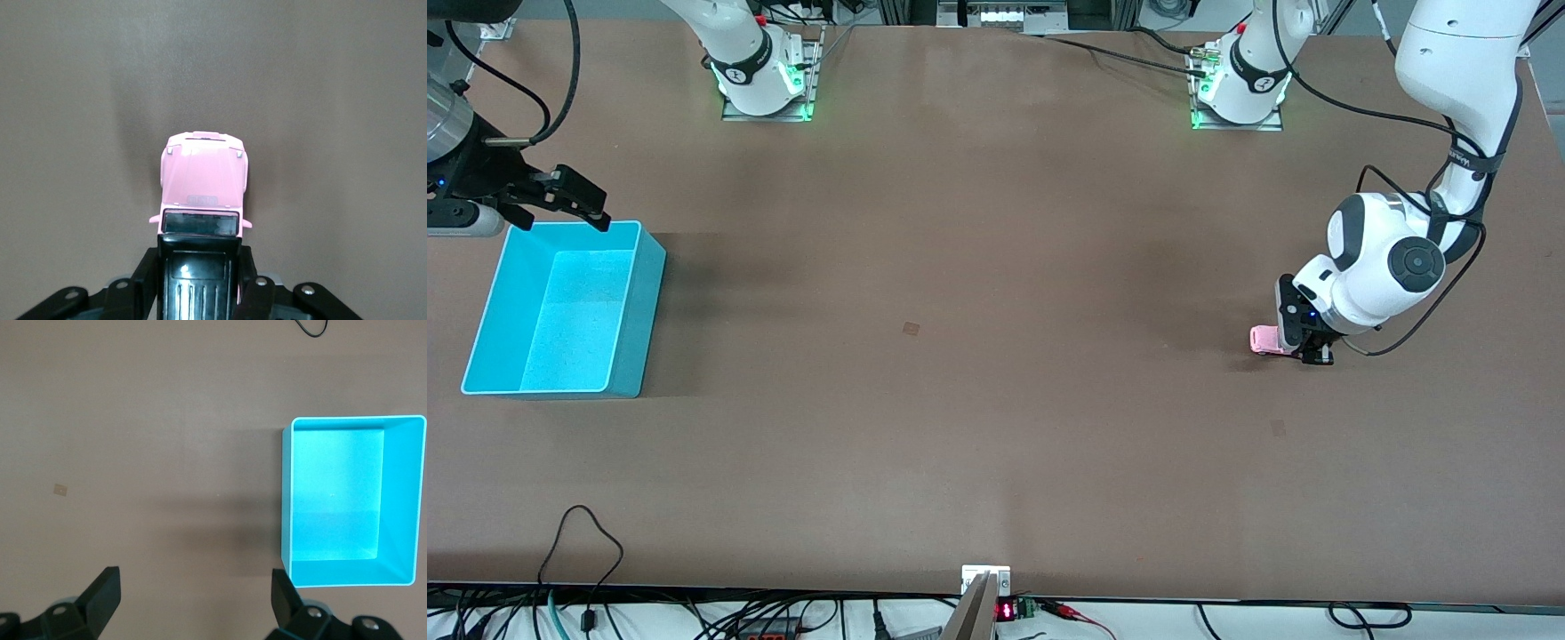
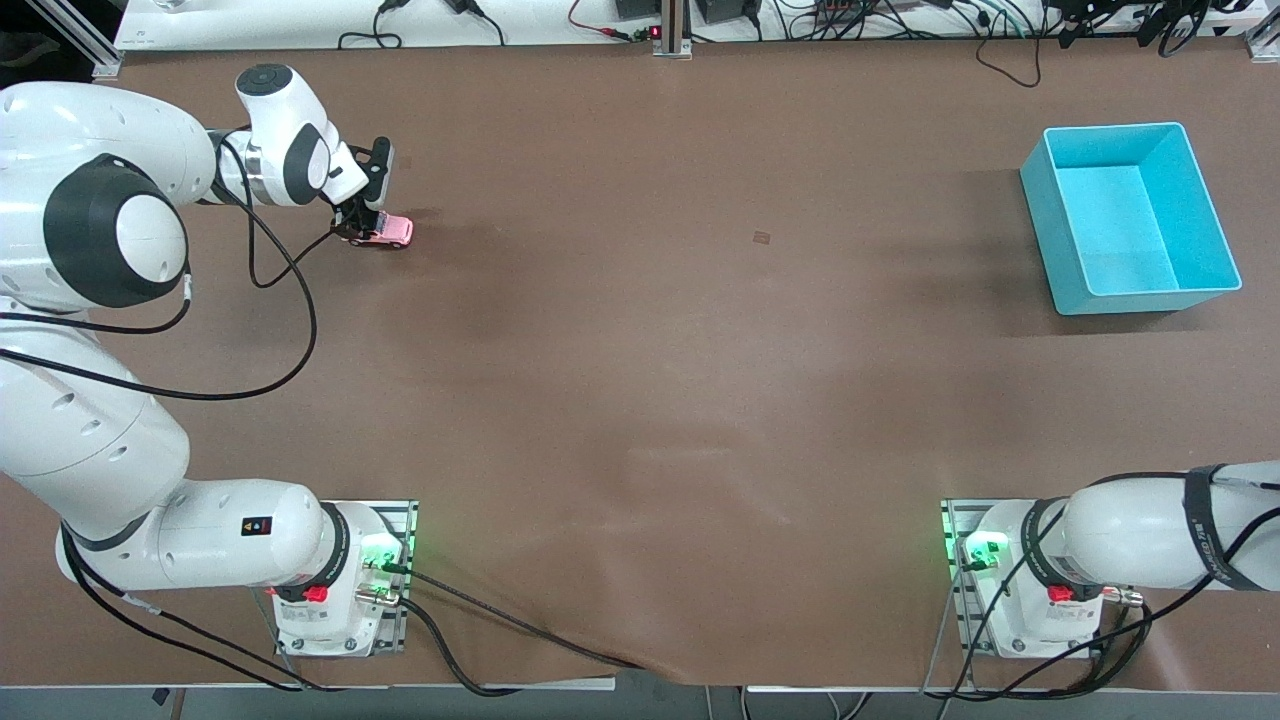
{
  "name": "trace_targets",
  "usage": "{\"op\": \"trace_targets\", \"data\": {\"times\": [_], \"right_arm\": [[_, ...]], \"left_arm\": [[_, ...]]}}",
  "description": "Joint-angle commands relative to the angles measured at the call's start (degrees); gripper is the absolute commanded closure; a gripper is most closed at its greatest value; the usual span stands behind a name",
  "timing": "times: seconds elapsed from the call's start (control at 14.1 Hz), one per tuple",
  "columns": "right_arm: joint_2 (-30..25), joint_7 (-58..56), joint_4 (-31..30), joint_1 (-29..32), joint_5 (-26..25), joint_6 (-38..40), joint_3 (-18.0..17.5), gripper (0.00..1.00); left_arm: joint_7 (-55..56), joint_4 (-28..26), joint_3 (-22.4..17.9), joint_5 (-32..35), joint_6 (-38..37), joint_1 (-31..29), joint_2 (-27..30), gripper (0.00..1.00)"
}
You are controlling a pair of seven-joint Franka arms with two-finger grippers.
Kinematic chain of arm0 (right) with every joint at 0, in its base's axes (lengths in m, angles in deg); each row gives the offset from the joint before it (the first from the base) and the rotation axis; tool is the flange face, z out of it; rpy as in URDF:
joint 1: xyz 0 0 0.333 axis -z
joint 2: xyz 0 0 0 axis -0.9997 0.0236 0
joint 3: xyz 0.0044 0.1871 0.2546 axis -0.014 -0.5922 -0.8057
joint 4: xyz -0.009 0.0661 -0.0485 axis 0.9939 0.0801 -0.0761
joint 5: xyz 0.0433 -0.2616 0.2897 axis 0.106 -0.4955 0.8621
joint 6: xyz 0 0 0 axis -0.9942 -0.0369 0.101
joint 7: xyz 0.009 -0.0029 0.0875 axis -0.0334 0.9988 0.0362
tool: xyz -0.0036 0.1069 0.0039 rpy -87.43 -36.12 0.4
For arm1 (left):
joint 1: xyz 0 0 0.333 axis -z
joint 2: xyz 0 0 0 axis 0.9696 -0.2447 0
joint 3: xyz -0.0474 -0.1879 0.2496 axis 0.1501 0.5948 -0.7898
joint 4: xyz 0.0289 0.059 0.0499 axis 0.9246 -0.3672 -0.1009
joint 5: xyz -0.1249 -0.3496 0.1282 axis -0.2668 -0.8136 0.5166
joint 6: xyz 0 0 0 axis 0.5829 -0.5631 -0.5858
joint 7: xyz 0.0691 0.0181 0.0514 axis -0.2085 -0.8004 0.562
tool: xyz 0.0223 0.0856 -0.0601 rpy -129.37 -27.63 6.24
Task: Wind and store pink jeep toy
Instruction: 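Close the left gripper on the pink jeep's roof, then drag the jeep backward along the table with the left gripper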
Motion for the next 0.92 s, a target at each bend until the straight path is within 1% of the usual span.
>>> {"op": "trace_targets", "data": {"times": [0.0,0.07,0.28,0.42,0.64,0.85], "right_arm": [[-0.8,-1.1,-0.6,0.0,0.3,0.3,0.1,0.00],[-0.8,-1.1,-0.6,0.0,0.3,0.3,0.1,0.00],[-0.8,-1.0,-0.6,0.0,0.3,0.3,0.1,0.00],[-0.8,-1.0,-0.6,0.0,0.3,0.3,0.1,0.00],[-0.9,-1.0,-0.6,0.0,0.3,0.3,0.1,0.00],[-0.9,-1.1,-0.6,0.0,0.3,0.4,0.1,0.00]], "left_arm": [[-0.4,0.7,-0.4,1.2,-0.1,-0.8,-2.0,0.84],[-0.5,0.8,-0.8,1.2,-0.1,-1.4,-2.4,0.84],[-4.4,1.0,-1.1,1.2,0.2,-7.1,-3.8,0.84],[-9.4,4.0,-1.2,1.3,0.3,-12.0,-6.2,0.84],[-16.7,8.0,-1.1,1.3,0.4,-17.8,-10.0,0.84],[-19.9,8.9,-1.1,1.3,0.4,-20.5,-10.4,0.84]]}}
